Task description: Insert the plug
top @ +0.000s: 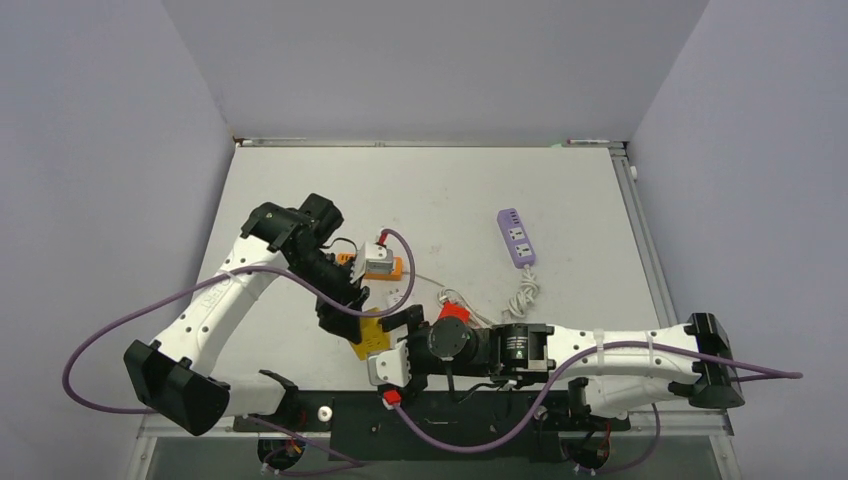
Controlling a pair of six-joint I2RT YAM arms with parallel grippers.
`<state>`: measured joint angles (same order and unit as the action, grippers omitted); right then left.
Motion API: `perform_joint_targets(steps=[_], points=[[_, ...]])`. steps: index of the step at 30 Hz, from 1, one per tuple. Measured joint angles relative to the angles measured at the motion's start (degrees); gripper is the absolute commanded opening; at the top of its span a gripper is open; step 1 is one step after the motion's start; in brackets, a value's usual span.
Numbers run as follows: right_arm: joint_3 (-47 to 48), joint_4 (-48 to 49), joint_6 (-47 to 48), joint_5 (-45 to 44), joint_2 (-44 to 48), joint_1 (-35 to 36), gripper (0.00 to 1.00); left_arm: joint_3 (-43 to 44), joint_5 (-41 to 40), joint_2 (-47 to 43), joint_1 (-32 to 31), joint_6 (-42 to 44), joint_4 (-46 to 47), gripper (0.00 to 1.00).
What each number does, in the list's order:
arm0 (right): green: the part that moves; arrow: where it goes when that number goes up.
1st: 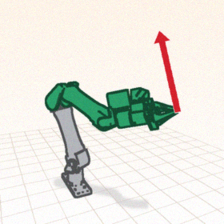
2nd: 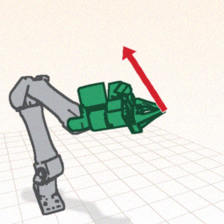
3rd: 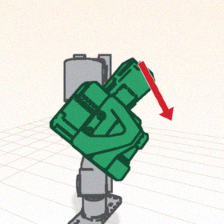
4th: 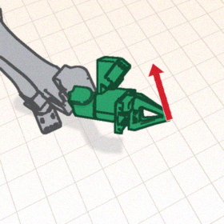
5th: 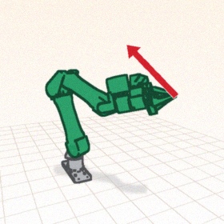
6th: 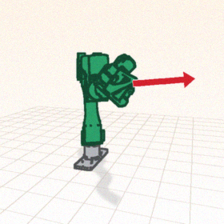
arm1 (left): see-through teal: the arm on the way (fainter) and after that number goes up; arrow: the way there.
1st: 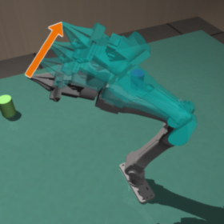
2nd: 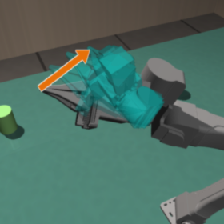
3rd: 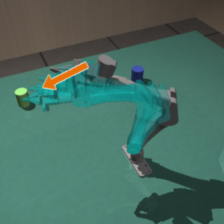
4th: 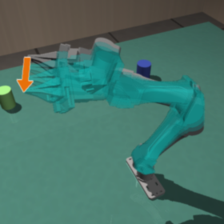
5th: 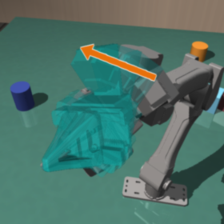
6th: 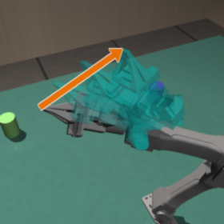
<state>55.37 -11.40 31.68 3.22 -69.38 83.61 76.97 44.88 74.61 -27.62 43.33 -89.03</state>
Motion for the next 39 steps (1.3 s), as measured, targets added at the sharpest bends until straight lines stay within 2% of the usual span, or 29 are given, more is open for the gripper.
perform_joint_targets(steps=[7, 16, 18, 19, 22, 26, 28, 30, 33, 34, 36, 39], points=[[0.6, 0.7, 4.7, -7.4, -0.5, 2.4, 0.90, 0.0, 0.6, 0.0, -2.6, -0.2, -0.4, 0.00], [1.9, 1.4, 6.9, -7.9, -3.3, 2.4, 0.90, 0.0, 0.5, 0.0, -4.2, -0.2, -0.3, 0.00], [1.9, 1.5, 7.0, -7.5, -3.9, 2.4, 0.94, 0.0, 0.5, 0.0, -4.3, -0.2, -0.4, 0.00], [1.9, 1.5, 7.0, -7.4, -4.1, 2.4, 1.00, 0.0, 0.5, 0.0, -4.4, -0.2, -0.4, 0.00], [1.9, 1.5, 7.1, -7.0, -4.8, 2.4, 0.77, 0.0, 0.5, 0.0, -4.5, -0.2, -0.4, 0.01], [2.4, 1.3, 7.6, -6.8, -5.9, 2.4, 0.42, 0.0, 0.2, 0.0, -4.5, -0.4, -0.6, 0.07], [2.8, 1.2, 8.3, -6.9, -6.4, 2.5, 0.29, 0.0, 0.1, 0.0, -4.4, -0.9, -1.3, 0.10], [3.5, 0.7, 8.2, -7.0, -7.0, 2.8, 0.21, 0.0, -0.2, 0.1, -4.4, -0.9, -2.1, 0.23], [3.8, 0.5, 7.7, -7.4, -7.4, 2.8, 0.13, 0.0, -0.6, 0.2, -4.3, -0.9, -2.1, 0.51], [3.8, 0.5, 7.4, -7.5, -7.4, 2.8, 0.11, 0.0, -0.6, 0.2, -4.1, -1.0, -2.1, 0.58], [3.8, 0.7, 6.7, -7.9, -7.4, 2.8, 0.10, 0.0, -0.4, 0.1, -3.3, -1.8, -1.8, 0.77], [3.5, 1.2, 3.8, -9.2, -7.4, 2.7, 0.12, 0.0, -0.9, -1.5, -0.1, -4.5, 1.8, 0.88]])
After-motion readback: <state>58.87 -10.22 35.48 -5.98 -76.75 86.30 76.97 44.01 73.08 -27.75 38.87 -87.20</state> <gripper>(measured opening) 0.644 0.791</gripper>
